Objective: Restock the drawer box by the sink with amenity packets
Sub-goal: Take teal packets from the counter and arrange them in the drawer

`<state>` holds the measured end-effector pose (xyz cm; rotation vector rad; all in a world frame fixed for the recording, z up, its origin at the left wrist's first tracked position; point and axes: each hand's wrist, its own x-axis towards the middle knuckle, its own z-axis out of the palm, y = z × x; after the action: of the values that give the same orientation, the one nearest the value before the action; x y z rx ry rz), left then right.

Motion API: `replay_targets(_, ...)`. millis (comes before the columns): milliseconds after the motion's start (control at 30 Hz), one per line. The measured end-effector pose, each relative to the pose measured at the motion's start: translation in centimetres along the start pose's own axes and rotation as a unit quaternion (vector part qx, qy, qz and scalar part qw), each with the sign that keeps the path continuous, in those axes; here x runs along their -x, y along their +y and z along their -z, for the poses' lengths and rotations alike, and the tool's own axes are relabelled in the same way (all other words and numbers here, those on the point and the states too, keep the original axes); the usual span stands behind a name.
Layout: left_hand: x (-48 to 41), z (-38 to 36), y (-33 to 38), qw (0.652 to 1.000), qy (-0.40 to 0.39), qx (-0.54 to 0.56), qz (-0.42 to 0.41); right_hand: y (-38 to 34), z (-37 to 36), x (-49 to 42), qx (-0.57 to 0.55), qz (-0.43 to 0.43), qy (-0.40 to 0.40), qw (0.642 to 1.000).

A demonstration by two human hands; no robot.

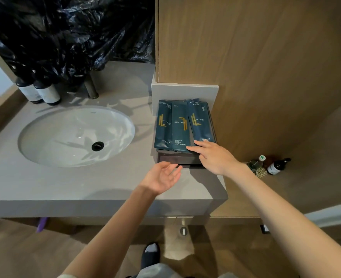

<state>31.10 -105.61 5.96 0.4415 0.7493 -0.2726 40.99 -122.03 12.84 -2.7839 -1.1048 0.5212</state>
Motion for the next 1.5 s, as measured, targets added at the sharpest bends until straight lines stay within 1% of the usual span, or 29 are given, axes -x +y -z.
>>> replay_targets(100, 0.1, 0.1, -0.6, 1.000, -0.006, -0.013, -0.001, 0.0, 0.2, 0.0, -0.013, -0.002, -0.011, 1.000)
replay_targets(267, 0.4, 0.4, -1.8, 0.999, 0.026, -0.020, -0.011, -0.2, 0.3, -0.1, -0.035, -0.009, -0.016, 0.999)
replay_targets(433, 2.3, 1.8, -4.1, 0.994, 0.047, -0.096, -0.020, 0.0, -0.1, -0.1, -0.035, -0.009, -0.016, 0.999)
replay_targets(567, 4.1, 2.4, -5.2, 0.992, 0.055, -0.112, -0.012, 0.1, -0.5, -0.3, -0.020, -0.008, -0.015, 1.000)
replay_targets(700, 5.1, 2.6, -6.4, 0.978, 0.069, -0.189, -0.046, 0.1, -0.5, -0.4, -0.013, -0.007, -0.018, 1.000)
replay_targets(767, 5.6, 2.7, -6.9, 0.973, 0.078, -0.211, -0.060, 0.1, -0.5, -0.4, -0.010, -0.002, -0.018, 1.000)
replay_targets(900, 6.9, 3.3, -7.4, 0.963, 0.080, -0.251, -0.052, 0.2, -0.9, -0.3, -0.004, -0.001, -0.006, 1.000)
replay_targets(1033, 7.9, 4.5, -8.8, 0.960, 0.090, -0.264, -0.033, 0.0, -1.0, -0.2, -0.015, -0.004, -0.004, 1.000)
replay_targets(1233, 9.2, 5.6, -11.1, 0.960, 0.108, -0.258, -0.032, -0.2, -0.9, 0.0, -0.037, -0.010, -0.007, 0.999)
replay_targets(1300, 9.5, 5.9, -11.2, 0.953, 0.115, -0.280, -0.029, -0.3, -1.0, 0.0, -0.040, -0.012, -0.008, 0.999)
replay_targets(1367, 9.9, 6.4, -11.2, 0.943, 0.103, -0.315, -0.017, -0.4, -1.0, 0.0, -0.041, -0.012, -0.009, 0.999)
replay_targets(1433, 10.3, 6.8, -10.9, 0.926, 0.086, -0.368, -0.005, -0.4, -1.1, 0.1, -0.044, -0.012, -0.010, 0.999)
replay_targets(1500, 10.6, 7.0, -10.2, 0.899, 0.084, -0.431, 0.002, -0.5, -1.2, 0.2, -0.041, -0.011, -0.011, 0.999)
